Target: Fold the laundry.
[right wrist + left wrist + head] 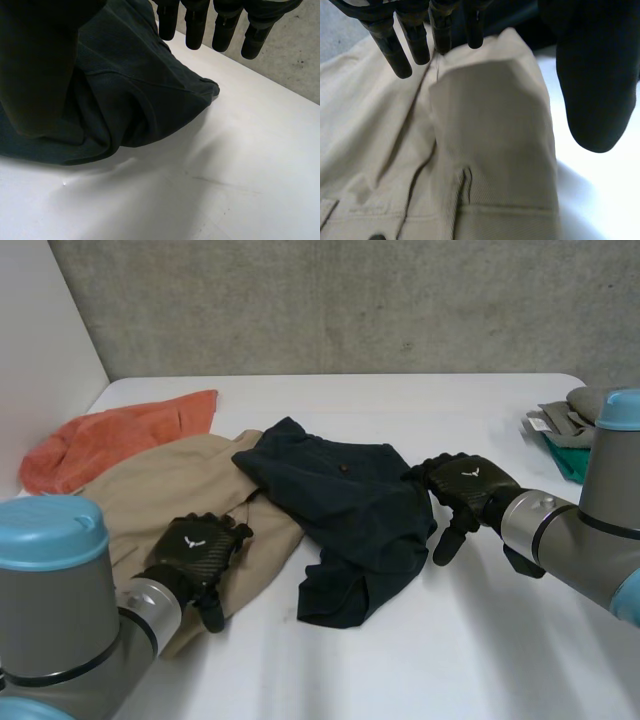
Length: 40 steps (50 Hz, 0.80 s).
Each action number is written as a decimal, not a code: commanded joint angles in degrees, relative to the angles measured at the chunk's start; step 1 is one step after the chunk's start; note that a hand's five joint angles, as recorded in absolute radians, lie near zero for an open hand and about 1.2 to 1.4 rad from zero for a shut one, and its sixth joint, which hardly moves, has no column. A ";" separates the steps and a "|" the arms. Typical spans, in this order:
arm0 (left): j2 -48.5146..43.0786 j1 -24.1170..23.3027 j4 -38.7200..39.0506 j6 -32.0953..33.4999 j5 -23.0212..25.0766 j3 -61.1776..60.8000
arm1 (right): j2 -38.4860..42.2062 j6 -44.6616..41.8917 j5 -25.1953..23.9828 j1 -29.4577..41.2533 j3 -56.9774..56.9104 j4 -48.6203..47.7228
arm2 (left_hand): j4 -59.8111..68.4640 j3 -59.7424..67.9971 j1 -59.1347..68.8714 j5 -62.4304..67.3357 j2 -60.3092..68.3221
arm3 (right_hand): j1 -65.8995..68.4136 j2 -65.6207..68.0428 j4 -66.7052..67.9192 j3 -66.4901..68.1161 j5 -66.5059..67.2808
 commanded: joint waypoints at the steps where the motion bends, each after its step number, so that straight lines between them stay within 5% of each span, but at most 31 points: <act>1: -8.91 2.30 11.09 6.11 -2.12 0.77 | -0.12 -0.20 -0.59 -0.05 0.54 -0.06 | 21.20 20.98 21.43 19.65 21.07 | -2.51 -1.84 -1.55 -1.55 -2.63; 4: -11.47 2.83 13.92 9.72 -2.82 2.09 | -0.12 -0.20 -0.59 -0.14 0.55 -0.15 | 50.10 49.88 50.33 48.56 49.97 | -2.51 -1.84 -1.55 -1.55 -2.63; 5: -12.70 3.36 15.15 12.60 -3.61 3.40 | -0.12 -0.20 -0.59 -0.23 0.63 -0.24 | 68.35 68.13 68.58 66.80 68.22 | -2.51 -1.84 -1.55 -1.55 -2.63; 11: -7.80 7.31 19.37 18.34 -8.09 9.91 | -0.38 -0.20 -0.59 -0.84 0.63 -0.68 | 68.53 68.31 68.77 66.99 68.40 | -2.51 -1.84 -1.55 -1.55 -2.63; 15: -2.34 12.32 23.24 18.08 -6.78 17.98 | -0.73 -0.20 -0.59 -1.02 0.81 -0.85 | 68.53 68.31 68.77 66.99 68.40 | -2.51 -1.84 -1.55 -1.55 -2.63; 24: -16.28 24.53 16.67 23.35 -7.39 47.32 | -1.52 -0.11 -1.02 -0.58 1.60 -1.11 | 68.53 68.31 68.77 66.99 68.40 | -2.51 -1.84 -1.55 -1.55 -2.63; 33: -25.19 26.48 14.98 20.02 -4.15 54.04 | -1.79 -0.03 -1.11 -0.58 1.69 -1.56 | 68.53 68.31 68.77 66.99 68.40 | -2.51 -1.84 -1.55 -1.55 -2.63; 34: -25.28 26.30 15.16 19.41 -3.10 53.43 | -1.79 -0.03 -1.11 -0.67 1.69 -1.56 | 62.56 62.34 62.79 61.01 62.43 | -2.51 -1.84 -1.55 -1.55 -2.63; 36: -24.76 25.34 16.12 17.74 1.55 49.93 | -1.88 -0.03 -1.20 -0.67 1.69 -1.56 | 14.49 14.27 14.72 12.95 14.36 | -2.51 -1.84 -1.55 -1.55 -2.63; 37: -24.40 25.16 16.39 17.64 2.27 48.95 | -1.88 0.06 -1.20 -0.76 1.69 -1.56 | 4.40 4.18 4.63 2.85 4.27 | -2.51 -1.84 -1.55 -1.55 -2.63; 40: -22.47 24.11 17.27 17.82 3.77 45.08 | -2.14 0.06 -1.38 -0.93 1.69 -1.56 | -1.47 -1.69 -1.23 -3.01 -1.60 | -2.51 -1.84 -1.55 -1.55 -2.63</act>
